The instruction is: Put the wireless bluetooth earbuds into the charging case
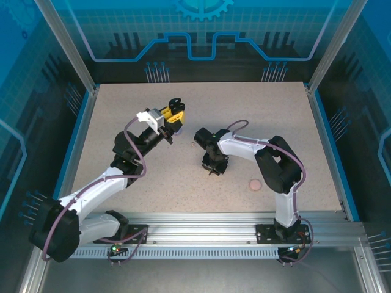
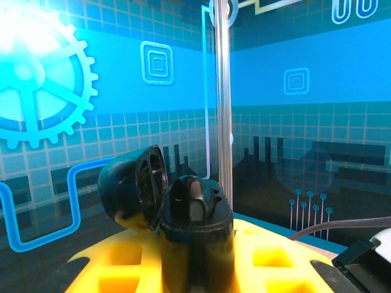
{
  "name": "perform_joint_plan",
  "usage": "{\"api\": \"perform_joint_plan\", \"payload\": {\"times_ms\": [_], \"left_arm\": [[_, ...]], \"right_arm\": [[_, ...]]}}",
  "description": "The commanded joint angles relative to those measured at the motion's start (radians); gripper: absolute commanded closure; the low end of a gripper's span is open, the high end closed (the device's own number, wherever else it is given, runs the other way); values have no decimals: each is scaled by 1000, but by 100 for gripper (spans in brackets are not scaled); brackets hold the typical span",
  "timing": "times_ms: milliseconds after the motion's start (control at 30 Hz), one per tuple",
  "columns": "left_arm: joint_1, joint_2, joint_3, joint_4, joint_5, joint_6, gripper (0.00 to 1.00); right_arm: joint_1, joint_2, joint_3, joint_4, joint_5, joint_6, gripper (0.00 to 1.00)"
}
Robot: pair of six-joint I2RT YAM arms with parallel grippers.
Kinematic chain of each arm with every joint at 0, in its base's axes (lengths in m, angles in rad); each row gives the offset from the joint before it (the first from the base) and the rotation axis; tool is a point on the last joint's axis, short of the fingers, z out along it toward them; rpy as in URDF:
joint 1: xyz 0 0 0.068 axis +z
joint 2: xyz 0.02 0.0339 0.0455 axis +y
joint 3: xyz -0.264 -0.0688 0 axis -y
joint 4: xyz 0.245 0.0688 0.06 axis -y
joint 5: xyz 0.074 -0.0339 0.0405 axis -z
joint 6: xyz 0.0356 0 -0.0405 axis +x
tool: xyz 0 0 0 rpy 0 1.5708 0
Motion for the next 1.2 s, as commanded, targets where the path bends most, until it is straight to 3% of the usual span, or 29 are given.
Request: {"api": "perform_joint_plan", "payload": {"times_ms": [0,367,733,933,1167], "left_arm": [[6,-5,-8,54,5,-14,100],[6,-10,-3,37,41,-31,100],[5,-49,-2,-12,111,-50,100],[3,-48,0,-25,153,-63,100],[2,-42,12,-74,192,-43,100]], "right_arm": [[-8,15,-8,45,-7,-14,80],[-15,-118,-28,125,90,-200,85],[-47,-388,80,165,211,-615,85],[-72,-502,197,210,169,-788,84],[-80,-528,358,236,53,-936,84]]}}
